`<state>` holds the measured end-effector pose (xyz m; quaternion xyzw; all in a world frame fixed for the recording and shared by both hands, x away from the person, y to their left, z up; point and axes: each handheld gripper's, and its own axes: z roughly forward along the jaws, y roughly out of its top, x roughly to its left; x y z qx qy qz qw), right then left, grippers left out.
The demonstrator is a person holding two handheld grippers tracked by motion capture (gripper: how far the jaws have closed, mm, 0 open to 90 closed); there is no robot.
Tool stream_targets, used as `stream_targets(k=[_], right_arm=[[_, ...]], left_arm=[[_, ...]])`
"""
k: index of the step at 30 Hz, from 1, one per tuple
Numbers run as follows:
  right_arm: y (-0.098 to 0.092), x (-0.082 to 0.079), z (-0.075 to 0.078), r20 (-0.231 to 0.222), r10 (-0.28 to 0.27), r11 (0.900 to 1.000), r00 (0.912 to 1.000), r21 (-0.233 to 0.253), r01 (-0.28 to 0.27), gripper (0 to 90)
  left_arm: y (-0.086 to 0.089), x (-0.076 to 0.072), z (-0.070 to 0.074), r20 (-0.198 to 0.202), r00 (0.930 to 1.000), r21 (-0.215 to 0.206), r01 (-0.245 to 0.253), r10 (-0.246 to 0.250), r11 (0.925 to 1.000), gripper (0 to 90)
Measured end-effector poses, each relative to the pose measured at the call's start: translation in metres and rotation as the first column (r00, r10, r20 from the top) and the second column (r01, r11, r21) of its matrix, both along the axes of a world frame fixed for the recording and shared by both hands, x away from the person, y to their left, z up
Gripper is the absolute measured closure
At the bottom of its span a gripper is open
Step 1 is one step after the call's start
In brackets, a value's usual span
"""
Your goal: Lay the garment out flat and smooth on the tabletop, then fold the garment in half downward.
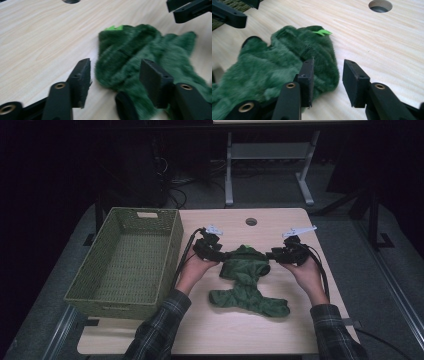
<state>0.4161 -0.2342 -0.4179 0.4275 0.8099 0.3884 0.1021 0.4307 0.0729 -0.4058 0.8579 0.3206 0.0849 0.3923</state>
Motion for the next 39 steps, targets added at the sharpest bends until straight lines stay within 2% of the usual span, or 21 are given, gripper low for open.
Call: stream_targets(k=[3, 5, 6, 7, 10, 12, 15, 16, 20, 21, 25, 28, 30, 32, 36, 39], right_arm=[[0.002, -0.008, 0.004, -0.017, 0.006, 1.000, 0.9998, 0.013, -0.005, 57.9], [0.005, -0.015, 0.007, -0.006, 0.011, 1.000, 0.9999, 0.014, -0.011, 57.6], [0.008, -0.022, 0.008, -0.002, 0.017, 1.000, 0.9999, 0.020, -0.017, 57.3], [0.008, -0.022, 0.008, -0.002, 0.017, 1.000, 0.9999, 0.020, -0.017, 57.3], [0.014, -0.032, 0.008, 0.001, 0.035, 0.999, 0.9994, 0.016, -0.035, 57.4], [0.017, -0.037, 0.009, 0.028, 0.041, 0.999, 0.9988, 0.015, -0.041, 58.2], [0.019, -0.042, 0.008, 0.035, 0.051, 0.998, 0.9981, 0.019, -0.052, 58.3], [0.023, -0.045, 0.008, 0.033, 0.058, 0.998, 0.9978, 0.004, -0.058, 58.3], [0.027, -0.050, 0.008, 0.034, 0.074, 0.997, 0.9966, 0.008, -0.075, 58.4], [0.030, -0.054, 0.008, 0.045, 0.083, 0.997, 0.9956, 0.005, -0.083, 59.5], [0.034, -0.060, 0.007, 0.036, 0.102, 0.994, 0.9941, 0.021, -0.103, 59.4], [0.044, -0.069, 0.009, 0.029, 0.139, 0.990, 0.9898, 0.020, -0.140, 59.3], [0.051, -0.073, 0.010, 0.035, 0.160, 0.987, 0.9865, 0.018, -0.161, 59.3], [0.055, -0.075, 0.011, 0.029, 0.162, 0.986, 0.9864, 0.020, -0.163, 59.3], [0.071, -0.081, 0.010, 0.027, 0.202, 0.979, 0.9790, 0.034, -0.203, 60.7], [0.078, -0.084, 0.009, 0.031, 0.217, 0.975, 0.9758, 0.033, -0.218, 62.0]], left_arm=[[0.003, -0.012, 0.002, 0.004, 0.9998, -0.012, 0.019, -0.019, 0.9997, 34.7], [0.006, -0.022, 0.001, 0.020, 0.9995, -0.013, 0.025, -0.025, 0.9996, 31.8], [0.009, -0.031, -0.002, 0.028, 0.9990, -0.007, 0.034, -0.034, 0.9994, 28.3], [0.009, -0.031, -0.002, 0.028, 0.9990, -0.007, 0.034, -0.034, 0.9994, 26.9], [0.015, -0.045, -0.005, 0.032, 0.9988, -0.004, 0.038, -0.038, 0.9993, 23.3], [0.018, -0.053, -0.007, 0.040, 0.9984, 0.008, 0.039, -0.039, 0.9992, 20.6], [0.024, -0.064, -0.007, 0.039, 0.9985, 0.015, 0.038, -0.038, 0.9992, 17.7], [0.026, -0.068, -0.008, 0.035, 0.9986, 0.010, 0.039, -0.040, 0.9992, 16.7], [0.032, -0.084, -0.014, 0.019, 0.9988, 0.017, 0.045, -0.046, 0.9988, 14.1], [0.033, -0.089, -0.015, 0.019, 0.9985, 0.024, 0.051, -0.051, 0.9984, 13.5], [0.038, -0.107, -0.019, 0.029, 0.9977, 0.032, 0.059, -0.060, 0.9977, 13.1], [0.043, -0.120, -0.025, 0.031, 0.9970, 0.045, 0.070, -0.072, 0.9965, 13.0], [0.048, -0.129, -0.032, 0.018, 0.9964, 0.050, 0.082, -0.083, 0.9953, 12.9], [0.049, -0.132, -0.033, 0.018, 0.9963, 0.052, 0.083, -0.084, 0.9952, 12.9], [0.053, -0.142, -0.039, 0.024, 0.9956, 0.054, 0.089, -0.090, 0.9946, 12.7], [0.054, -0.149, -0.044, 0.008, 0.9955, 0.054, 0.093, -0.094, 0.9942, 12.8]])
